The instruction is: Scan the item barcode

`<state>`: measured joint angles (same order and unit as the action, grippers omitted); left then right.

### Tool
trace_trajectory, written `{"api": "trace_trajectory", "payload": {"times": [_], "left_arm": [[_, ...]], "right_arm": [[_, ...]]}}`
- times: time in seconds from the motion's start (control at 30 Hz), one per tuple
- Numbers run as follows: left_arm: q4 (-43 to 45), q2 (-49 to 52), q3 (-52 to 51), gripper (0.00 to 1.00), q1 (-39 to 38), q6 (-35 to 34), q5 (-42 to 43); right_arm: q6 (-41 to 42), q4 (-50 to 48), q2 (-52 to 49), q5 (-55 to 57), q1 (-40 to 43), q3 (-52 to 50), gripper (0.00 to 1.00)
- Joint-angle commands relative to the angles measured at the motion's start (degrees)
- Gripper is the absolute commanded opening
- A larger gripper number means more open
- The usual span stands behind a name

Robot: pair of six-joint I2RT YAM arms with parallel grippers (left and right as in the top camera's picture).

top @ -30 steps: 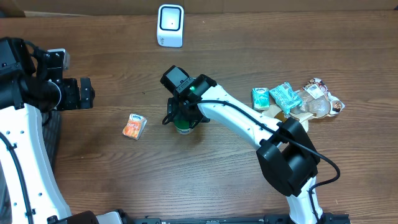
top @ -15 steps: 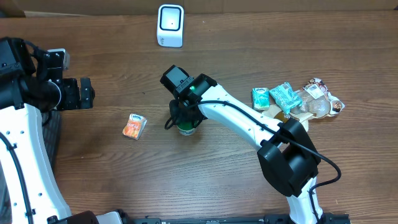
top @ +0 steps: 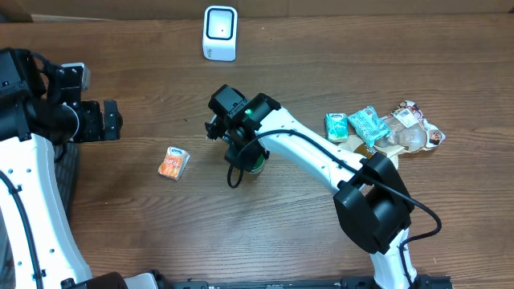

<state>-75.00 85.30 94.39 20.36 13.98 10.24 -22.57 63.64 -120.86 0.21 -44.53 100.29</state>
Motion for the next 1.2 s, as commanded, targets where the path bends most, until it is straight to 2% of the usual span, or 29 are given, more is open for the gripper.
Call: {"api": "trace_trajectory", "payload": {"times": [0.0, 0.07, 0.13, 0.2, 0.27, 0.43, 0.53, 0.7, 0.93, 1.03, 1.17], "left_arm": [[0.2, 0.2, 0.6, 1.0, 0.2, 1.5, -0.3], [0.2, 0.2, 0.6, 1.0, 0.2, 1.5, -0.3], [0.2, 0.2, 0.6, 1.0, 0.2, 1.5, -0.3], [0.2, 0.2, 0.6, 1.0, 0.2, 1.5, -0.3], [0.2, 0.2, 0.6, 1.0, 0.2, 1.5, -0.3], [0.2, 0.2, 0.6, 1.0, 0.2, 1.5, -0.3], [0.2, 0.2, 0.6, 0.99, 0.2, 1.5, -0.3], [0.2, 0.2, 0.6, 1.0, 0.2, 1.5, -0.3], [0.2, 0.2, 0.6, 1.0, 0.2, 1.5, -0.3], [0.2, 0.2, 0.6, 1.0, 0.2, 1.4, -0.3], [0.2, 0.2, 0.6, 1.0, 0.2, 1.5, -0.3]], "right_arm": [[-13.0, -0.7, 1.3, -1.0, -0.1, 2.1, 0.47], [-13.6, -0.7, 1.3, -2.6, -0.1, 2.1, 0.48], [-13.5, -0.7, 1.3, -3.5, 0.0, 2.1, 0.53], [-13.5, -0.7, 1.3, -4.2, 0.0, 2.1, 0.63], [-12.5, -0.9, 1.3, -4.2, 0.0, 2.1, 0.79], [-9.5, -1.1, 1.3, -4.2, 0.0, 2.5, 1.0], [-7.2, 0.3, 1.3, -4.2, 0.0, 5.3, 1.0], [-6.3, 9.6, 1.4, -4.0, 0.3, 16.7, 1.0], [9.4, 24.2, 1.4, -1.6, 3.0, 33.9, 1.0], [9.5, 25.6, 1.4, -3.9, 3.8, 34.9, 1.0], [8.9, 23.8, 1.2, -6.7, 3.8, 31.5, 1.0]]}}
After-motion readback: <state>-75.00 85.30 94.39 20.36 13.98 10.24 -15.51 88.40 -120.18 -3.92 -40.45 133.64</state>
